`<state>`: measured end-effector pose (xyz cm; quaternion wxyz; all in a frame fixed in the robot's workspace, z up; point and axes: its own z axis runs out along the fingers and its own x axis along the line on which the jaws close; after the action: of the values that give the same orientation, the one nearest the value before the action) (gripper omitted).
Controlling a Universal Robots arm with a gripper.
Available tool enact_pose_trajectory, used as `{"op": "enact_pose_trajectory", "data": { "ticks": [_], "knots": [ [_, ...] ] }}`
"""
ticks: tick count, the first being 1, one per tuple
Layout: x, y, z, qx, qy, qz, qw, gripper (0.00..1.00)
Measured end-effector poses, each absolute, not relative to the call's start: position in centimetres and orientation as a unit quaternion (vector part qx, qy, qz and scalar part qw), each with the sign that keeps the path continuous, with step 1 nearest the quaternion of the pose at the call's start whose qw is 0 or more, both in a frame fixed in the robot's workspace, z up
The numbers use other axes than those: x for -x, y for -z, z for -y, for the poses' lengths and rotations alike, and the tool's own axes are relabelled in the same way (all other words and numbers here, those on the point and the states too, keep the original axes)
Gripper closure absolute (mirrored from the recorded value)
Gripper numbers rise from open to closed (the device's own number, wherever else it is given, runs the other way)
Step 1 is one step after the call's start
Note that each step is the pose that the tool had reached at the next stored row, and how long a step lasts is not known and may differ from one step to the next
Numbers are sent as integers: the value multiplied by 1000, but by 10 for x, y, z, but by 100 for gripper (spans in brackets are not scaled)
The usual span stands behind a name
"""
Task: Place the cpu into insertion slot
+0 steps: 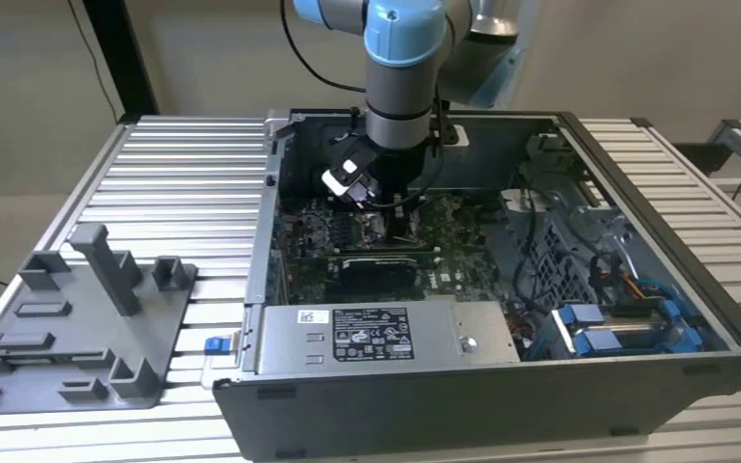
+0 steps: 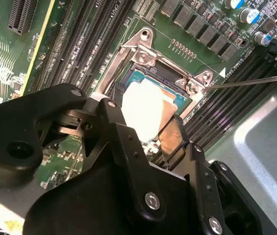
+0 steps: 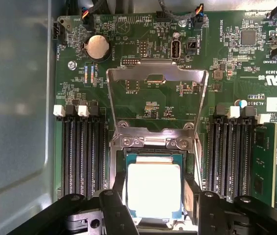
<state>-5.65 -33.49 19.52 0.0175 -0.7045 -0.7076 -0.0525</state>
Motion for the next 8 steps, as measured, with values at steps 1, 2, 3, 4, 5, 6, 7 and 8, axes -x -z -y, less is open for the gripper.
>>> {"op": "enact_pose_trajectory", "data": {
  "ticks": [1,2,3,4,5,6,7,8],
  "knots": [
    [57,-195,335,704,53,708,17,100],
    [56,-195,335,704,53,708,17,100],
    [56,-194,335,704,54,708,18,100],
    [56,-194,334,704,54,708,18,0],
    [56,-195,335,704,53,708,18,0],
    [57,-196,335,704,53,708,17,0],
    [56,-197,335,704,53,708,18,0],
    [56,-200,335,704,53,708,18,0]
  ]
}}
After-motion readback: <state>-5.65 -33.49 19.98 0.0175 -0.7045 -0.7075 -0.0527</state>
